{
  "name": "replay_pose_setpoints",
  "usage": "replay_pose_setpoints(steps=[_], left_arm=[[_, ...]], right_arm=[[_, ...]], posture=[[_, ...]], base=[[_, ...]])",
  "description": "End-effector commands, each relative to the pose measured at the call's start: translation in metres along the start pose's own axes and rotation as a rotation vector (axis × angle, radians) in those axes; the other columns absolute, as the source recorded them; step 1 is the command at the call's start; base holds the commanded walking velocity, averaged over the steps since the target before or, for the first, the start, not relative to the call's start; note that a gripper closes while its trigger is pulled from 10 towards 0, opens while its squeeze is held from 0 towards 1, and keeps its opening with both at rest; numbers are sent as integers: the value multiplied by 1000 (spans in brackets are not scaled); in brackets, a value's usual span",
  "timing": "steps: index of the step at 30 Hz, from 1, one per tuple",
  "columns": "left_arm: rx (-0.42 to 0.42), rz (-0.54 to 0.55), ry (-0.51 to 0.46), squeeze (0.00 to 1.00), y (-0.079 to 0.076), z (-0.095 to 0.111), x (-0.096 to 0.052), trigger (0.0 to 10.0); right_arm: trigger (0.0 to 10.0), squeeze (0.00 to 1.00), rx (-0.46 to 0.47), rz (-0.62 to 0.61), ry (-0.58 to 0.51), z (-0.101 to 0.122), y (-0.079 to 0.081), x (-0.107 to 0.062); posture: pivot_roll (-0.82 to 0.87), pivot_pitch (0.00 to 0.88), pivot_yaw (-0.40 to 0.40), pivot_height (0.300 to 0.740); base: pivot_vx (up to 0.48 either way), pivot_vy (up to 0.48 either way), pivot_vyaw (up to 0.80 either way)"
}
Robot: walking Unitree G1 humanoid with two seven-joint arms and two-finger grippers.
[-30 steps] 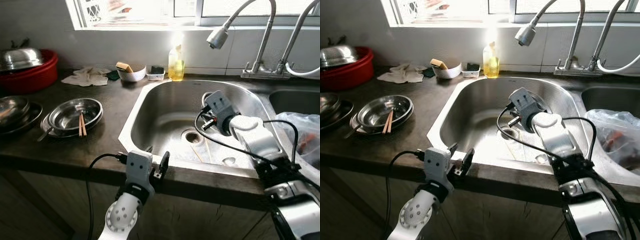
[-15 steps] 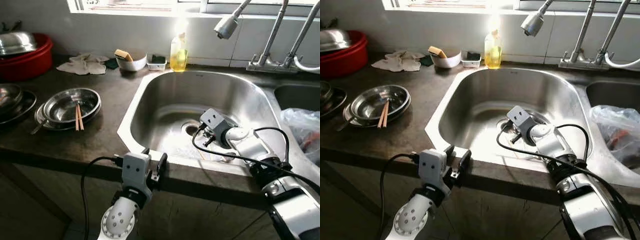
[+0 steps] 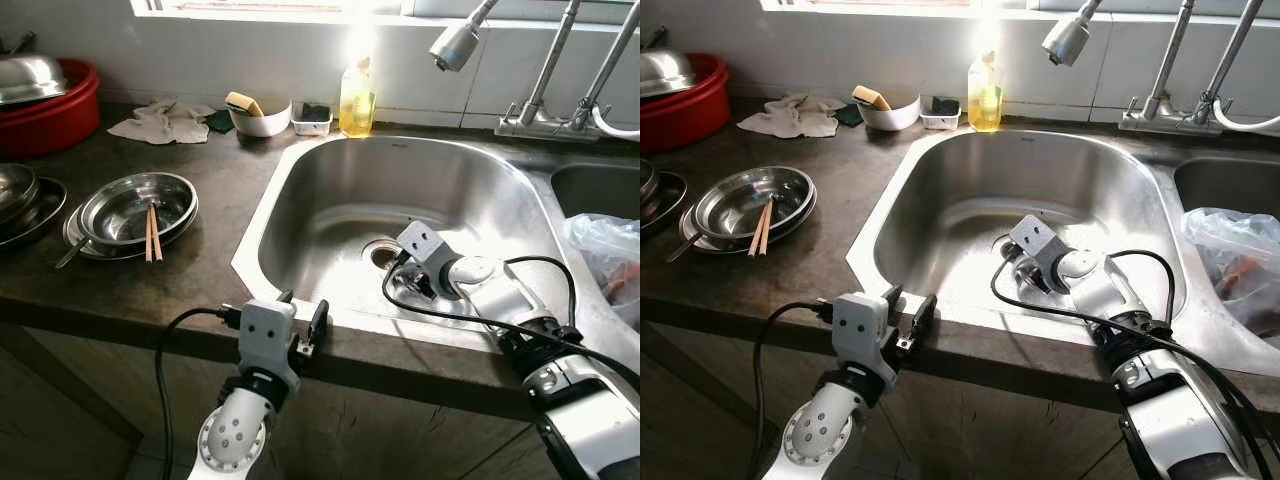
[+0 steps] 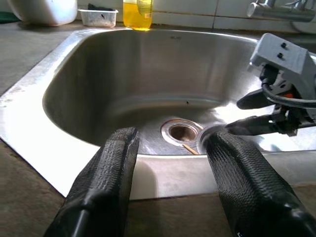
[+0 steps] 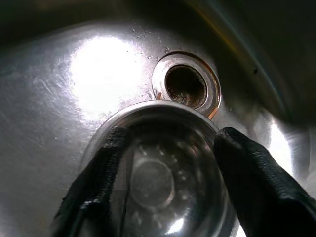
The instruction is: Kitchen organization
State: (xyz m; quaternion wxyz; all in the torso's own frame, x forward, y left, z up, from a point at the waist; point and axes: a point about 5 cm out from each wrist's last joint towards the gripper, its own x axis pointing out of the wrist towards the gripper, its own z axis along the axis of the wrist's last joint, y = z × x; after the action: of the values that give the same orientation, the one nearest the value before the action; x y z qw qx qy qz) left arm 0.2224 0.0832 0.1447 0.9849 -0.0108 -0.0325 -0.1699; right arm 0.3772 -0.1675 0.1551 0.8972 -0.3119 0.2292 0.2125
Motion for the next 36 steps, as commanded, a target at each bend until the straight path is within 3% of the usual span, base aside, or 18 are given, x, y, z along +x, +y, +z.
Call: replay_pose_setpoints(steps=[1,2,5,9,10,11,12,15,16,18,22,26,29,30,36], left_arm=[[8,-2,15,0,1,-2,1,10000],[9,-2,14,0,1,-2,2,10000],[15,-1,11,0,3,-3,5,10000],[18,7,5,0,6,-2,9,10000],[21,11,0,0,7,-2,11,10000],[21,11,0,0,7,-2,11,10000],[23,14,-3,0,8,-2,12,10000],[25,16,-4,0,10,-2,13,10000],[26,16,-4,0,10,-3,14,10000],[26,14,-5,0,11,-3,15,10000],[29,15,-3,0,12,-4,15,10000],[34,18,-4,0,13,-4,15,10000],[34,20,-2,0,14,-5,14,10000],[41,15,-1,0,14,-7,12,10000],[49,19,-11,0,16,-5,11,10000]], right_arm=[[10000,694,5,-17,-17,0,-2,-2],[10000,0,5,-22,-19,0,-2,-2],[10000,0,23,-71,-45,1,-5,-6],[10000,0,73,-165,-147,15,-11,-14],[10000,0,115,-268,-225,25,-16,-22],[10000,0,115,-268,-225,25,-16,-22],[10000,0,185,-340,-294,31,-19,-30],[10000,0,292,-324,-389,37,-15,-40],[10000,0,347,-375,-447,38,-14,-47],[10000,0,389,-439,-519,38,-13,-55],[10000,0,418,-451,-544,33,2,-62],[10000,0,504,-369,-680,26,32,-80],[10000,0,541,-379,-731,24,36,-88],[10000,0,552,-386,-797,26,44,-98],[10000,0,550,-387,-792,21,55,-103]], posture=[[111,114,-19,740],[111,112,-18,740],[111,96,-14,740],[108,79,-12,740],[107,73,-10,740],[107,73,-10,740],[103,67,-6,740],[99,57,1,740],[96,53,3,740],[90,44,8,740],[88,39,12,740],[85,21,13,740],[79,13,19,740],[75,0,24,740],[75,0,28,740]], base=[[0,0,0],[0,0,0],[0,0,0],[0,0,0],[0,0,0],[0,0,0],[0,0,0],[0,0,0],[0,0,0],[0,0,0],[0,0,0],[0,0,0],[0,0,0],[0,0,0],[0,0,0]])
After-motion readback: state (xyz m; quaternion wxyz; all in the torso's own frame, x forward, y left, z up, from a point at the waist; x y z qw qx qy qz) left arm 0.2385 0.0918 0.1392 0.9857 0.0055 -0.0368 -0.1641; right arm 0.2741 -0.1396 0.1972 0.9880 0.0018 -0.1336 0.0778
